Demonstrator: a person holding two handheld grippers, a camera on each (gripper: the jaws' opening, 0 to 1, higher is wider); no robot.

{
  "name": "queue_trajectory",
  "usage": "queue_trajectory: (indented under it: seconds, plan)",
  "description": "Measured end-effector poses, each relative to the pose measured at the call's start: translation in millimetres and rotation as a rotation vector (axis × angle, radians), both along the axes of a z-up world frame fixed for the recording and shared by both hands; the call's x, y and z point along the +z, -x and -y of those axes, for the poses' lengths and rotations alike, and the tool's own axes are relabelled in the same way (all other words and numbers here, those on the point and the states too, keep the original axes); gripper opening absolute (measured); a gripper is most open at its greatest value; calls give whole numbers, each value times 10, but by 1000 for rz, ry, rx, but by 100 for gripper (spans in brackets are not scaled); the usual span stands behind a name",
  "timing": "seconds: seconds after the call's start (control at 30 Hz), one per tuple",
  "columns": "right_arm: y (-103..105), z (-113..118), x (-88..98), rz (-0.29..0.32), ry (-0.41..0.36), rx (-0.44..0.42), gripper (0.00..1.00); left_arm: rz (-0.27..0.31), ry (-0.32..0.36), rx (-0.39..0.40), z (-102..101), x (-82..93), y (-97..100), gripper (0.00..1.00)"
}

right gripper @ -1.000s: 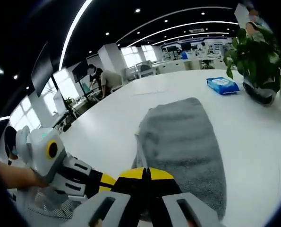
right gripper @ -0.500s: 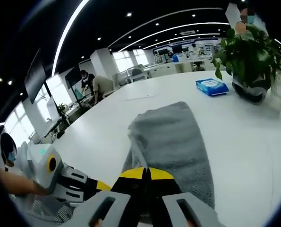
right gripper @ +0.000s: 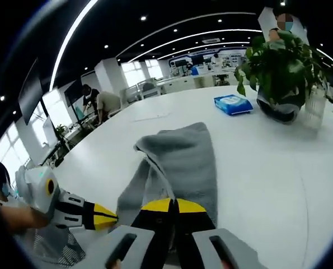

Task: Open the folded towel by lifting each exposed corner and separating the folded layers until the towel lies flat within the target outline without major curled edges

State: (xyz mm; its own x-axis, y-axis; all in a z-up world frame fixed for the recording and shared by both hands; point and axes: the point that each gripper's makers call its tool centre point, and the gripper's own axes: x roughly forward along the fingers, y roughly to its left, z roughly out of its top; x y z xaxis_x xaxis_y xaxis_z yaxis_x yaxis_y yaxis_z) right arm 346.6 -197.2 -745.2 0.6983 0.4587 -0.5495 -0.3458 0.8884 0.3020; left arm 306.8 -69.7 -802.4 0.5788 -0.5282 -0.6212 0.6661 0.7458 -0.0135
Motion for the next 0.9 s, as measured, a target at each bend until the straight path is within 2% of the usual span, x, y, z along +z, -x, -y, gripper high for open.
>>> queue_trajectory:
  seconds: [0.27,0.3,0.33,0.37,0.47,0.67,0.9]
  plan:
    - [-33,263,-34,-23,-5,-70,0,-8,-13,90,-207,-7,-88,0]
    - [-35,297,-42,-29,-10,-83,0,-21,-62,145,-338,-54,-107,0]
    - [-36,328,-48,-36,-18,-102,0,-18,-6,191,-308,-15,-101,0]
    - [-39,358,-51,-39,-23,-116,0,-9,-62,176,-417,-23,-117,0]
    - [-30,442,-77,-50,-31,-153,0,-70,22,269,-509,-34,-154,0]
    - [-12,428,-83,-61,-49,-166,0,-21,-44,235,-513,-30,-176,0]
    - [-14,419,-88,-63,-48,-161,0,-21,-47,238,-512,-27,-181,0]
